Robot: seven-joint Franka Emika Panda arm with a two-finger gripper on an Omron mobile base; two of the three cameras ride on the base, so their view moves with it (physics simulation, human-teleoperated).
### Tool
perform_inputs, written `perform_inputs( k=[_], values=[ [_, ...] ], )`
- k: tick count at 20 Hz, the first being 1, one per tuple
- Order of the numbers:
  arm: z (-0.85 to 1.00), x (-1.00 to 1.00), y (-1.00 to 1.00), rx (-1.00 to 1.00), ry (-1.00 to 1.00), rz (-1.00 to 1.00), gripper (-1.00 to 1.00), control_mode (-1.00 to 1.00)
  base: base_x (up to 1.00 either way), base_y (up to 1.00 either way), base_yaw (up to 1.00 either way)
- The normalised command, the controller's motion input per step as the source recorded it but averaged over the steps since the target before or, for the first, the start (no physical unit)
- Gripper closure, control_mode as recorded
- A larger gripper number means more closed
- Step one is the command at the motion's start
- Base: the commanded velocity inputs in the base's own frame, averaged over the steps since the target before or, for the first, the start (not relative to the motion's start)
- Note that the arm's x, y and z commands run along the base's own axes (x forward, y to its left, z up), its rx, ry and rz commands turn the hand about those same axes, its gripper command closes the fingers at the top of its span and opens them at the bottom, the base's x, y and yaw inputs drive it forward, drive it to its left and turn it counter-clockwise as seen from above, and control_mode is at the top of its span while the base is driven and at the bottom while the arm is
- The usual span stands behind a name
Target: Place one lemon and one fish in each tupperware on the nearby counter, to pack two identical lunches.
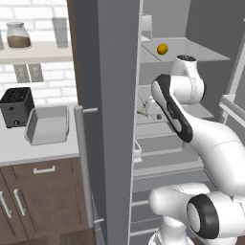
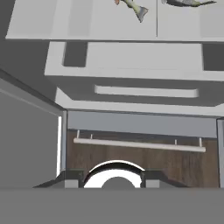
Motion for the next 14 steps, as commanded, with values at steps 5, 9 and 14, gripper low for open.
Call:
perform_inputs(
  k=[5, 9, 14],
  values=[
    [0.12, -0.25, 0.01, 0.0, -0.25, 0.0, -1.0, -1.0, 0.0, 0.0, 0.0],
    [0.22, -0.46, 0.0, -0.02, -0.51, 0.0, -1.0, -1.0, 0.0, 0.0, 0.0],
    [0.48, -0.22, 0.0, 0.0, -0.43, 0.0, -1.0, -1.0, 0.0, 0.0, 0.0]
  ],
)
